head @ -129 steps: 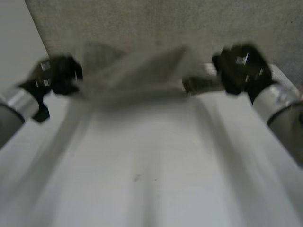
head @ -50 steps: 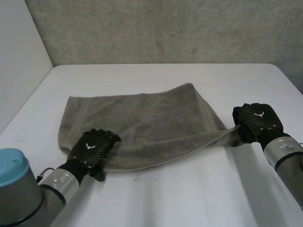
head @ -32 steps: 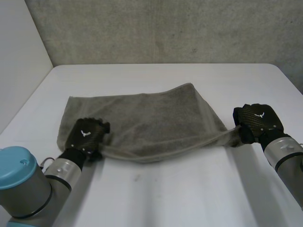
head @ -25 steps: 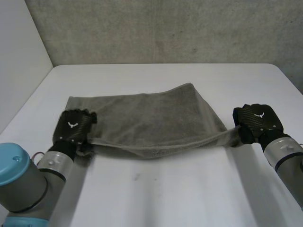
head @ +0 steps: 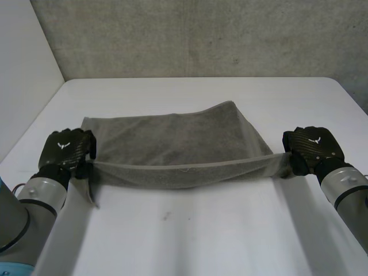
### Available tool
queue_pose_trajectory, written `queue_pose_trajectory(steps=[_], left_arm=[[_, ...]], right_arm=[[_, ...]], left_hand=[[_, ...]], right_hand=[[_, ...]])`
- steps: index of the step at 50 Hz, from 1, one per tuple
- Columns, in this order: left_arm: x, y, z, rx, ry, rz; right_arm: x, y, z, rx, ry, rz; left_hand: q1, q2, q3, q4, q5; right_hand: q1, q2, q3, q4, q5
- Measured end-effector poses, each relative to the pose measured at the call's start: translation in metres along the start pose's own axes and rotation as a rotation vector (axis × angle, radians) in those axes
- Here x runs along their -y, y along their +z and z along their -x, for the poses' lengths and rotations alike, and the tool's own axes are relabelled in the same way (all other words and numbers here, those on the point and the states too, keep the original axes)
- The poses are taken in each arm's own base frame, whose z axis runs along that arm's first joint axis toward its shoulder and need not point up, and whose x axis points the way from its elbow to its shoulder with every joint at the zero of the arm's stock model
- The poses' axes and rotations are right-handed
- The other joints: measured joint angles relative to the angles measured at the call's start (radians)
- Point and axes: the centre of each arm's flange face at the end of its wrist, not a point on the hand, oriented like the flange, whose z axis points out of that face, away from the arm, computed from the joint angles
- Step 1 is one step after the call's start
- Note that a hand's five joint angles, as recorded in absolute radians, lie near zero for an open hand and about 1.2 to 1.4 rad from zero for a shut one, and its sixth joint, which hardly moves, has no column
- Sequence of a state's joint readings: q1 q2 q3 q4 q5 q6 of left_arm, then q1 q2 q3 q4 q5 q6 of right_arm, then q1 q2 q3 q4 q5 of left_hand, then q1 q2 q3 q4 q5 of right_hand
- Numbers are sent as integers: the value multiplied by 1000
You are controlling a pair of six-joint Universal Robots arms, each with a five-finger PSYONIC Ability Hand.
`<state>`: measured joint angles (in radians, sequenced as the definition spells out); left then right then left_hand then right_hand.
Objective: Fold the towel.
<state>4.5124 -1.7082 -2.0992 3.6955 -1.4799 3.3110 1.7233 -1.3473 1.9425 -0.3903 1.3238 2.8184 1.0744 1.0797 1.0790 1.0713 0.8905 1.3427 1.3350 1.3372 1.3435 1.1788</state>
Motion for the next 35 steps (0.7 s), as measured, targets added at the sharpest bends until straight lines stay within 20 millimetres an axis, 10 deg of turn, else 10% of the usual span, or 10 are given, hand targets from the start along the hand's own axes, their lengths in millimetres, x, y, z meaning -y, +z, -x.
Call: queue_pose_trajectory(steps=[23, 35], left_arm=[[5, -37, 21, -82, 228, 362], [-30, 5, 22, -186, 226, 465]], right_arm=[[25, -42, 2, 97, -228, 188], [6, -10, 19, 182, -276, 276]], left_hand=[[122, 137, 137, 145, 138], [126, 137, 137, 146, 143]], right_hand=[[0, 0, 0, 0, 0], [0, 0, 0, 0, 1]])
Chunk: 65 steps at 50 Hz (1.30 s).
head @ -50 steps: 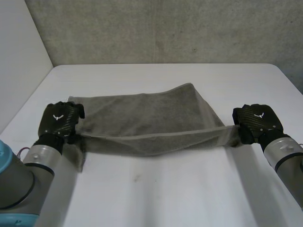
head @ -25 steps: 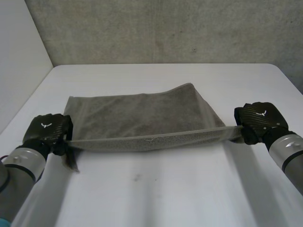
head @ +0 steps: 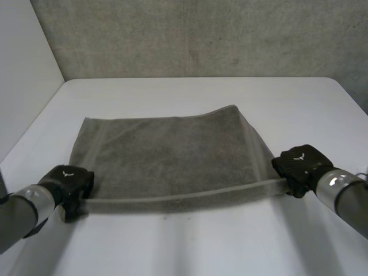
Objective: Fold the towel.
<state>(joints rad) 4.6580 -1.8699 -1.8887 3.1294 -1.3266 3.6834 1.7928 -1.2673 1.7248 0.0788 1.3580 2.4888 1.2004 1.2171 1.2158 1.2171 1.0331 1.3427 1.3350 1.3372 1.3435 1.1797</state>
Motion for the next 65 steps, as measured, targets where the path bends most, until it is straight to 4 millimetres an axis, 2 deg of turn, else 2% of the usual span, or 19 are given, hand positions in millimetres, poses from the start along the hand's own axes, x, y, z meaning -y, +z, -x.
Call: queue_pose_trajectory(steps=[5, 8, 11, 14, 16, 17, 18, 21, 24, 26, 29, 33, 37, 42, 46, 49, 58, 62, 65], left_arm=[[16, 27, 14, 27, 13, -54], [41, 44, 29, 72, 38, -151], [86, 59, 50, 151, 78, -333], [130, 63, 68, 224, 100, -512], [162, 59, 80, 276, 101, -651], [184, 53, 88, 306, 91, -750], [193, 50, 91, 317, 85, -795], [239, 25, 105, 344, 15, -1041], [259, 5, 109, 312, -65, -1174], [263, -2, 109, 274, -121, -1214], [256, -3, 106, 218, -194, -1209], [221, 15, 92, 152, -262, -1076], [171, 36, 72, 82, -274, -886], [98, 50, 37, -33, -208, -633], [54, 47, 14, -100, -135, -481], [28, 41, 4, -130, -80, -375], [-1, 27, 7, -117, 15, -232], [-6, 25, 9, -104, 22, -213], [-8, 24, 8, -102, 18, -205]], right_arm=[[16, 23, -4, -24, -30, -36], [36, 38, -13, -63, -55, -101], [72, 53, -31, -146, -85, -233], [111, 59, -55, -256, -111, -394], [137, 57, -72, -335, -126, -504], [158, 53, -85, -404, -138, -598], [167, 50, -91, -433, -143, -638], [209, 27, -118, -590, -166, -845], [229, 7, -130, -667, -169, -956], [232, 0, -132, -680, -164, -984], [227, -3, -130, -656, -148, -970], [198, 10, -112, -536, -121, -836], [154, 27, -80, -357, -97, -630], [80, 37, -38, -141, -71, -328], [32, 35, -26, -71, -51, -159], [7, 27, -23, -56, -33, -88], [-16, 5, -38, -125, 7, -107], [-22, 1, -39, -146, 20, -139], [-25, 0, -37, -154, 35, -156]], left_hand=[[0, 0, 0, 0, 0], [0, 0, 0, 0, 0], [0, 0, 1, 0, 0], [0, 0, 1, 0, 0], [0, 0, 1, 0, 0], [0, 0, 1, 0, 0], [0, 0, 1, 0, 0], [0, 0, 1, 0, 0], [3, 0, 1, 0, 0], [4, 0, 1, 0, 0], [4, 0, 1, 0, 1], [4, 0, 1, 0, 1], [4, 0, 1, 0, 1], [4, 0, 1, 0, 1], [4, 0, 1, 1, 1], [4, 0, 1, 0, 1], [-14, -32, -21, -23, -13], [-395, -409, -407, -396, -392], [-541, -562, -560, -561, -555]], right_hand=[[0, 0, 0, 0, 3], [0, 0, 0, 0, 3], [0, 0, 0, 0, 3], [0, 0, 0, 0, 3], [0, 0, 0, 0, 3], [0, 0, 0, 0, 3], [0, 0, 0, 0, 3], [0, 0, 0, 0, 3], [0, 0, 0, 0, 3], [0, 0, 0, 0, 4], [0, 0, 0, 0, 4], [0, 0, 0, 0, 4], [0, 0, 0, 0, 4], [0, 0, 0, 0, 4], [0, 0, 0, 0, 4], [0, 0, 0, 0, 4], [0, 0, 0, 0, 4], [0, 0, 0, 0, 4], [0, 0, 0, 0, 5]])
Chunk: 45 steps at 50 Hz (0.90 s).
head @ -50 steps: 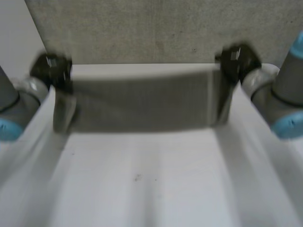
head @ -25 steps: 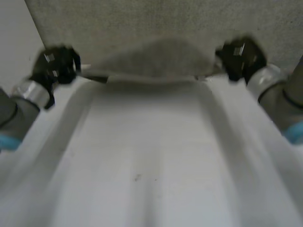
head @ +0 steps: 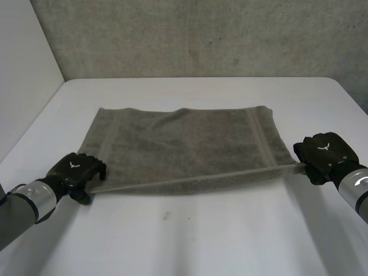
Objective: Fold the towel.
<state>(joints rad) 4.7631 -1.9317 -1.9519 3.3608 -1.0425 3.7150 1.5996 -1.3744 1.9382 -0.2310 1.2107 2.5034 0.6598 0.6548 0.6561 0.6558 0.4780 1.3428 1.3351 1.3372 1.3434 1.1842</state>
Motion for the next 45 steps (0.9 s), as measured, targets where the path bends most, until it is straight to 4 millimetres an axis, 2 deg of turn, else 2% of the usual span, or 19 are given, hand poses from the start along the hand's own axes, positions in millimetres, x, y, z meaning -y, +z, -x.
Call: queue_pose_trajectory(steps=[5, 16, 35, 39, 45], left_arm=[[-4, -2, -5, -9, -12, 12], [-12, -9, -12, -10, -31, 38], [-12, -9, 9, 150, -1, 37], [-12, -10, 11, 157, -3, 35], [-10, -13, 13, 168, -4, 29]], right_arm=[[-4, -1, 3, -2, 28, -11], [-6, -1, 5, 0, 39, -4], [-9, -2, 7, 1, 43, 10], [-10, -2, 6, 0, 43, 11], [-10, -2, 6, -4, 42, 14]], left_hand=[[-114, -111, -111, -111, -113], [-132, -126, -125, -126, -126], [-59, -54, -56, -56, -53], [16, 22, 20, 20, 15], [432, 444, 442, 443, 435]], right_hand=[[0, 0, 0, 0, 0], [0, 0, 0, 0, 0], [0, 0, 0, 0, 0], [0, 0, 0, 0, 0], [0, 0, 0, 0, 0]])
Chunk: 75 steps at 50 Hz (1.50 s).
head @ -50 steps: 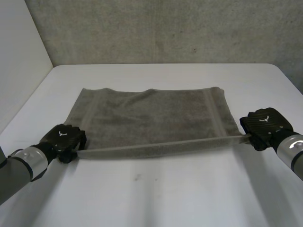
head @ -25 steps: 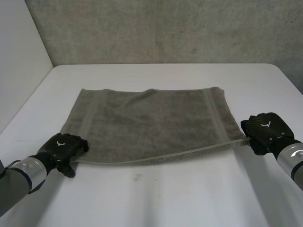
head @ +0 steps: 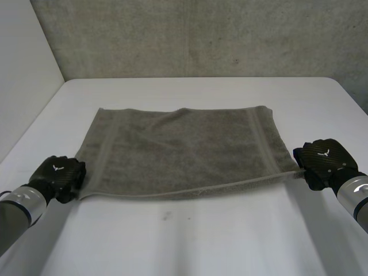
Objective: Fold the towel.
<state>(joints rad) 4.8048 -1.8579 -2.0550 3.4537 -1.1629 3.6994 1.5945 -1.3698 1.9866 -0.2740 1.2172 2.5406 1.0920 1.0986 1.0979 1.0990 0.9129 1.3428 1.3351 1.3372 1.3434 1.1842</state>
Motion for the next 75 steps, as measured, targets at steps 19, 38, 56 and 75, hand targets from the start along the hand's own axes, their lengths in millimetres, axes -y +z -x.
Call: queue_pose_trajectory(steps=[19, 38, 56, 75], left_arm=[[20, -27, 3, 52, 27, -75], [15, -17, -15, -69, -210, -81], [9, 8, -28, -53, -146, -158], [5, 9, -9, 63, -133, -144]], right_arm=[[15, -15, -4, 5, 0, 9], [7, -16, 7, 47, 10, 42], [2, -15, 10, 55, 12, 55], [1, -14, 7, 44, 10, 58]], left_hand=[[99, 118, 118, 118, 116], [-622, -633, -632, -633, -626], [-433, -445, -445, -446, -435], [-321, -327, -327, -328, -326]], right_hand=[[0, 0, 0, 0, 0], [0, 0, 0, 0, 0], [0, 0, 0, 0, 0], [0, 0, 0, 0, 0]])
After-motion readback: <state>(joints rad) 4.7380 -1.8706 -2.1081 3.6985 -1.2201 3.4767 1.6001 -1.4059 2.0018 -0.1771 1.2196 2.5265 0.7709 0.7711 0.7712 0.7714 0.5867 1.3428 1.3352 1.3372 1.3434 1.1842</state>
